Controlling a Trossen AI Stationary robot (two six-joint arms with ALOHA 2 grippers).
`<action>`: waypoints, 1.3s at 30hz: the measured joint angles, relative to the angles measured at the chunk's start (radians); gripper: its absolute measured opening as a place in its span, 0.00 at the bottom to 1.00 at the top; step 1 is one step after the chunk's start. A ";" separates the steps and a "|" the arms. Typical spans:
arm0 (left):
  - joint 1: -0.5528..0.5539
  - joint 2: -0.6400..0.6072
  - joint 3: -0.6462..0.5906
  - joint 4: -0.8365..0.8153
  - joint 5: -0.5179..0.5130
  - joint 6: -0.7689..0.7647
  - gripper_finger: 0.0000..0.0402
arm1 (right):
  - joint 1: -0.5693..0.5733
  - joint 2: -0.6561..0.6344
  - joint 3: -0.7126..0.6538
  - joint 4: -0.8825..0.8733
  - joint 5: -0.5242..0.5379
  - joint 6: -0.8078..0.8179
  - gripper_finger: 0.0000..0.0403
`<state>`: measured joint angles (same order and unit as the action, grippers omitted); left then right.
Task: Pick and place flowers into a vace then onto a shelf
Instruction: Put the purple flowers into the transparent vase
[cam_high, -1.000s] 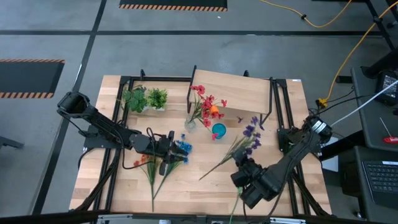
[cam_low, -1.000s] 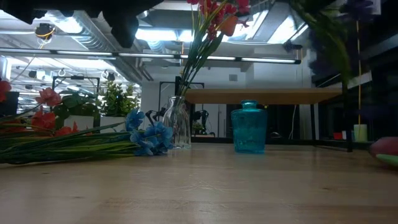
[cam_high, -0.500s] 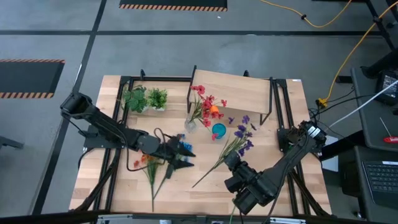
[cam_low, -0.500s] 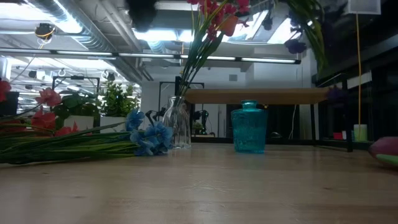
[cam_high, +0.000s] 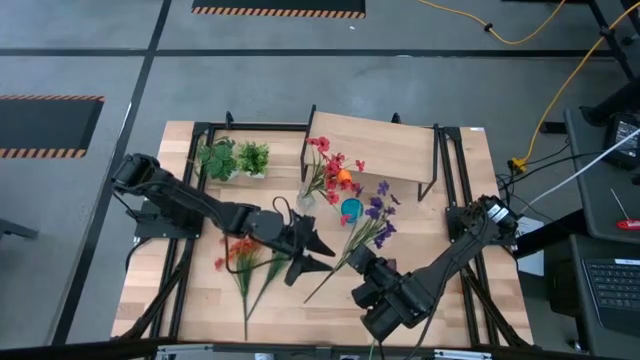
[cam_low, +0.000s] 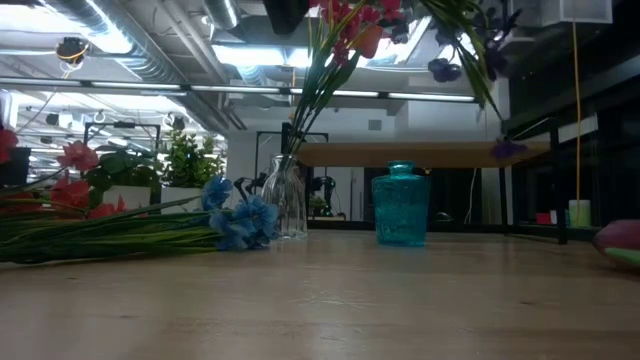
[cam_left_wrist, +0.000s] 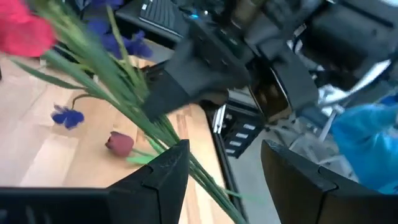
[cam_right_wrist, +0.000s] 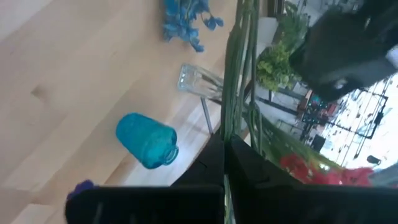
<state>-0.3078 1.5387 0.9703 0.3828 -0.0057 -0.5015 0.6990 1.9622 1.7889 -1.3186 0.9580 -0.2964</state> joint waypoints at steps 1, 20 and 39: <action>0.007 0.000 0.000 -0.006 0.003 -0.022 0.48 | -0.001 0.000 0.000 0.008 0.000 -0.013 0.00; 0.029 0.000 0.000 -0.065 0.051 -0.145 0.48 | -0.050 0.000 0.000 0.182 0.052 -0.262 0.00; 0.030 0.000 0.000 -0.110 0.054 -0.136 0.40 | -0.068 0.000 0.000 0.258 0.084 -0.337 0.00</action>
<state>-0.2775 1.5387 0.9703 0.2728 0.0479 -0.6376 0.6308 1.9621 1.7889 -1.0611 1.0416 -0.6334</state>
